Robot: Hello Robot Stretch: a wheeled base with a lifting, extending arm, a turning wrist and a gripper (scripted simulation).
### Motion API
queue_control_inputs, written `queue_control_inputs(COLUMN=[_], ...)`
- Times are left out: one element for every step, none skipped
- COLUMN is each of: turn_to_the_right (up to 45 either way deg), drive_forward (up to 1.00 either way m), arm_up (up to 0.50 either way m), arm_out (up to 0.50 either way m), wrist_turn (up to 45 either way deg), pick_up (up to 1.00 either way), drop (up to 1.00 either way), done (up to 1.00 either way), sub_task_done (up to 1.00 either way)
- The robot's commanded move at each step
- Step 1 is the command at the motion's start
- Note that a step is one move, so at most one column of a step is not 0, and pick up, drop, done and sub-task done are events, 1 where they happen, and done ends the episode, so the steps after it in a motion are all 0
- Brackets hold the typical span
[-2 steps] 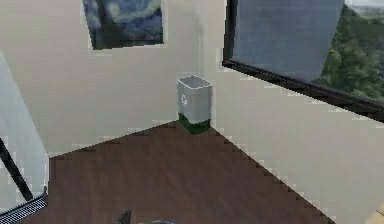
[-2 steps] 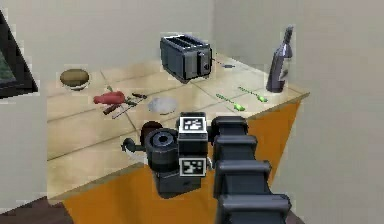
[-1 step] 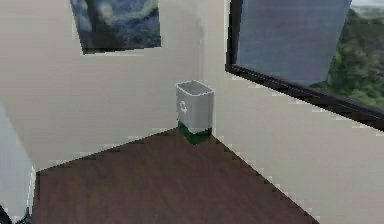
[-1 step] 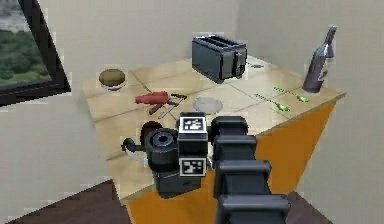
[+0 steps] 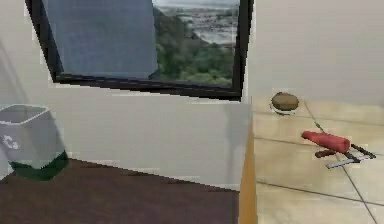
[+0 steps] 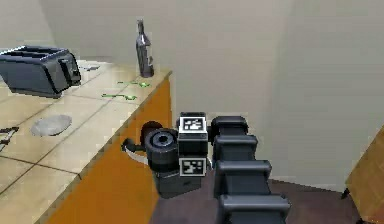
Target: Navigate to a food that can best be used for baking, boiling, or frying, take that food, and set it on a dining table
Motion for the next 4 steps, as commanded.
queue_control_inputs(turn_to_the_right=[45.0,45.0,42.0,0.0], drive_forward=[0.0,0.0,0.0,0.3], arm_up=[0.0,0.0,0.0,0.0], arm_out=[0.0,0.0,0.0,0.0], wrist_turn=[0.0,0.0,0.0,0.0], pick_up=[0.0,0.0,0.0,0.0], drop=[0.0,0.0,0.0,0.0], done=[0.0,0.0,0.0,0.0], sub_task_done=[0.0,0.0,0.0,0.0])
